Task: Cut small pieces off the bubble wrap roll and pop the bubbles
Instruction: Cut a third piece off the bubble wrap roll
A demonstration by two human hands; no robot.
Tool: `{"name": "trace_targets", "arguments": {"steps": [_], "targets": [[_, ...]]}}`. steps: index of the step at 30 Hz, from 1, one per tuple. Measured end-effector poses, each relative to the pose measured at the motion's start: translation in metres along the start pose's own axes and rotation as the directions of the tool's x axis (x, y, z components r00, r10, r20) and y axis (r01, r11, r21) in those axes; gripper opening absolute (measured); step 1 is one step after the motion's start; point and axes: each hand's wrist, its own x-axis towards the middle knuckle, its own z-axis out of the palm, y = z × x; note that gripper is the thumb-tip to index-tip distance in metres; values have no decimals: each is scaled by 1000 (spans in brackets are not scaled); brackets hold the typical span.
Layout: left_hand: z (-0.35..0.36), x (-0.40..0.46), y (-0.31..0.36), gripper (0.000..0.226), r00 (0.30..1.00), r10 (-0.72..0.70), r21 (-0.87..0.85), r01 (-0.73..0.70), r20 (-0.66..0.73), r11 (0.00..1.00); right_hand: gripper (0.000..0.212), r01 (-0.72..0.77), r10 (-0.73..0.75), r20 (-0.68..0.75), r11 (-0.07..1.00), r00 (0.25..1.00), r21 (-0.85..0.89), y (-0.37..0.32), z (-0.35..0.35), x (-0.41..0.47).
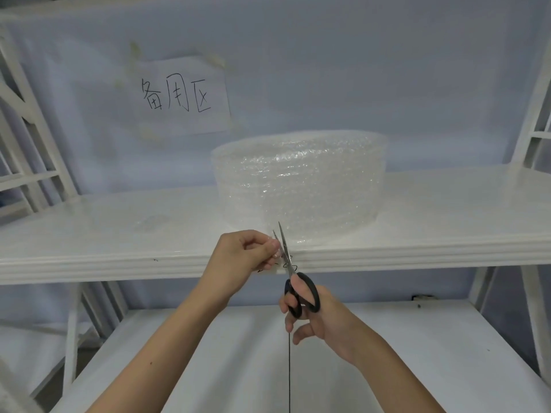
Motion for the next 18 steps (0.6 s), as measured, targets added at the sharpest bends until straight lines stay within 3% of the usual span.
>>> {"name": "trace_targets", "arguments": {"steps": [18], "targets": [[-1, 2, -3, 13, 1000, -2, -60, 2, 3, 998, 48, -4, 4, 8, 1000, 1000, -22, 14, -9, 0]]}}
